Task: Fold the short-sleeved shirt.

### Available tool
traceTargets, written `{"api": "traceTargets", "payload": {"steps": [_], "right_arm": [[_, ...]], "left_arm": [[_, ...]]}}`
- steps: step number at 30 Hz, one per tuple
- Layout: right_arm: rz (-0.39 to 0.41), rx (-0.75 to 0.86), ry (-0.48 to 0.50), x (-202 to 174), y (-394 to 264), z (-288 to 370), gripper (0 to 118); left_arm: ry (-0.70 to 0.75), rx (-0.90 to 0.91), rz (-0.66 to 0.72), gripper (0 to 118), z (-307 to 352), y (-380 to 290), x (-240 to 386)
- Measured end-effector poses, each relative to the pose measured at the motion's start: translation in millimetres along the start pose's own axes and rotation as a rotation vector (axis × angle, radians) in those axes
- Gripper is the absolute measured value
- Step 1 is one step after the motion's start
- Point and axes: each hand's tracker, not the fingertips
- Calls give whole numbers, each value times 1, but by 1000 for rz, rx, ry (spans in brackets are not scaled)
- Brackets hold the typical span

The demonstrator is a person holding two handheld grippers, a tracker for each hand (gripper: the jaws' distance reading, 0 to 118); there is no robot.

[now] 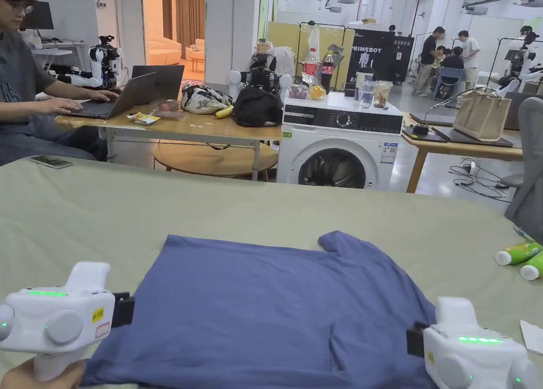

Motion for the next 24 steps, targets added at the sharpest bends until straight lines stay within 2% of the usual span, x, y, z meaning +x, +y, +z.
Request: {"api": "traceTargets", "payload": {"steps": [1, 2, 3, 4, 5, 6, 9, 15, 22, 23, 24], "right_arm": [[-27, 43, 7, -4, 3, 4, 56], [-48, 85, 24, -9, 7, 10, 44], [-64, 122, 35, -14, 10, 15, 22], [-68, 156, 46, -19, 11, 19, 11], [-74, 187, 54, -24, 12, 24, 4], [-74, 215, 47, -29, 14, 29, 0], [-59, 265, 69, -40, 13, 41, 0], [-63, 262, 89, -52, 11, 42, 0], [-35, 189, 106, -52, -1, 29, 0], [-33, 180, 105, -52, -2, 28, 0], [-32, 169, 107, -51, -4, 26, 0]], "left_arm": [[6, 43, -7, 43, 4, 2, 5], [9, 88, -19, 43, 9, 3, 11], [19, 126, -24, 41, 15, 4, 17], [24, 164, -24, 35, 20, 4, 21], [26, 210, -24, 20, 25, 3, 26], [29, 244, -30, 0, 31, 3, 31], [82, 268, -92, 0, 40, 1, 45], [61, 174, -66, 0, 40, 0, 39], [-42, -179, 61, 0, 11, -7, -13], [-53, -241, 81, 1, 10, -9, -18], [-58, -269, 103, 11, 7, -11, -25]]}}
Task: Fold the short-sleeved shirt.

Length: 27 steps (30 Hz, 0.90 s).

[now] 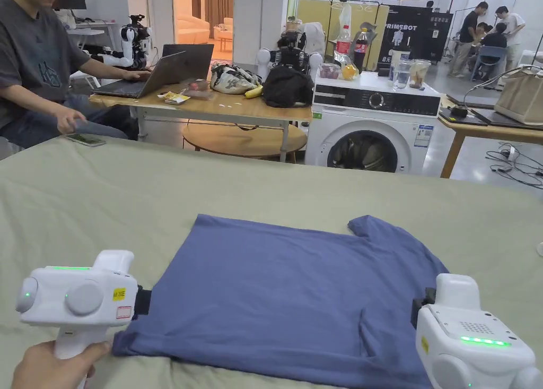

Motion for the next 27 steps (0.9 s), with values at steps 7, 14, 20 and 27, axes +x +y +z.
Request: {"api": "traceTargets", "payload": {"steps": [7, 14, 20, 27], "right_arm": [[14, -54, -7, 5, -10, -5, 0], [13, -90, -23, 18, -18, -6, 0], [-3, -157, -41, 38, -20, -9, 0], [5, -343, -63, 73, -34, -20, 56]], "left_arm": [[62, -119, 44, 62, -19, -11, -21], [172, -204, 48, 62, -51, -27, -22], [131, -178, -24, 10, -46, -29, -4], [90, -162, -2, 1, -43, -31, -13]]}}
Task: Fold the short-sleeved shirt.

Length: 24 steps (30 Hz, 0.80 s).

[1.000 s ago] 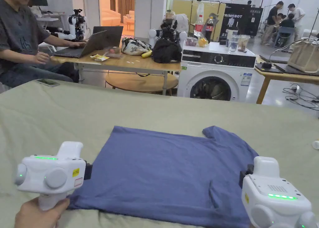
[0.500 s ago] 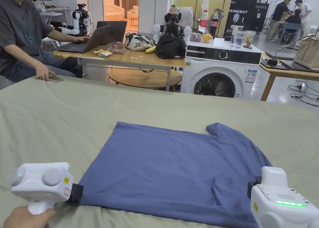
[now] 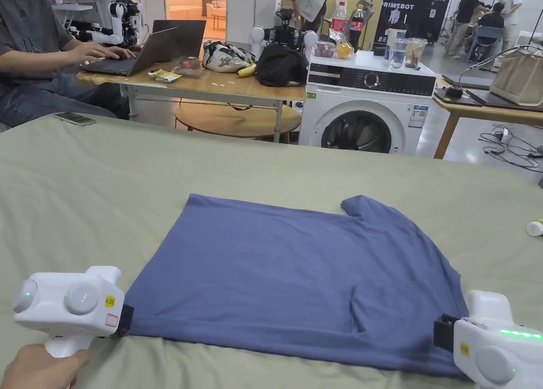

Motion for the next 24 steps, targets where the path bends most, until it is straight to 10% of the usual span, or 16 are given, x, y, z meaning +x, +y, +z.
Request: {"api": "traceTargets", "payload": {"steps": [6, 8, 10, 24], "right_arm": [[-18, -187, 55, 21, -27, -31, 51], [-13, -186, 81, 23, -34, -36, 41], [11, -132, 82, 19, -34, -29, 7], [-52, -28, 145, 27, 20, 4, 4]], "left_arm": [[-1, 5, -17, 1, 1, -1, 3], [1, 8, -20, 1, 1, -2, 3], [2, 12, -24, 1, 2, -3, 4], [-62, 167, -7, 1, 35, 36, 1]]}}
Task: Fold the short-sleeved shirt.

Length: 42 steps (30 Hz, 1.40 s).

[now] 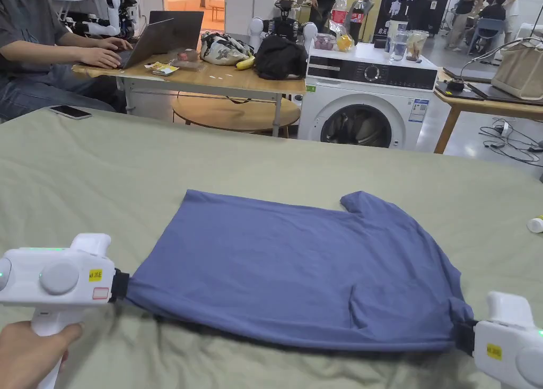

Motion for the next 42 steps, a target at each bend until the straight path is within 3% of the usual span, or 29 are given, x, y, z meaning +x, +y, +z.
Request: {"api": "traceTargets", "payload": {"steps": [7, 15, 24, 29, 32, 35, 36, 42], "right_arm": [[-28, 38, 1, -5, 69, -21, 4], [-56, 15, -6, -15, 133, -92, 4], [-37, -132, -52, -16, 143, -175, 4], [-52, -129, -53, -20, 138, -188, 5], [-27, -107, -70, -24, 139, -184, 16], [-19, -4, -90, -26, 141, -169, 46], [-20, 33, -91, -28, 141, -160, 54], [-29, 245, -74, -47, 126, -97, 54]], "left_arm": [[-16, 41, 23, 1, -12, 65, 0], [4, 4, 14, 1, -64, 130, 5], [16, -94, 1, 1, -132, 149, 10], [37, -118, -14, 1, -153, 149, 14], [37, -104, -7, 2, -160, 152, 7], [46, -68, -13, 39, -149, 155, 10], [36, -46, -23, 46, -138, 152, 12], [-30, 176, -112, 46, -75, 129, 35]]}}
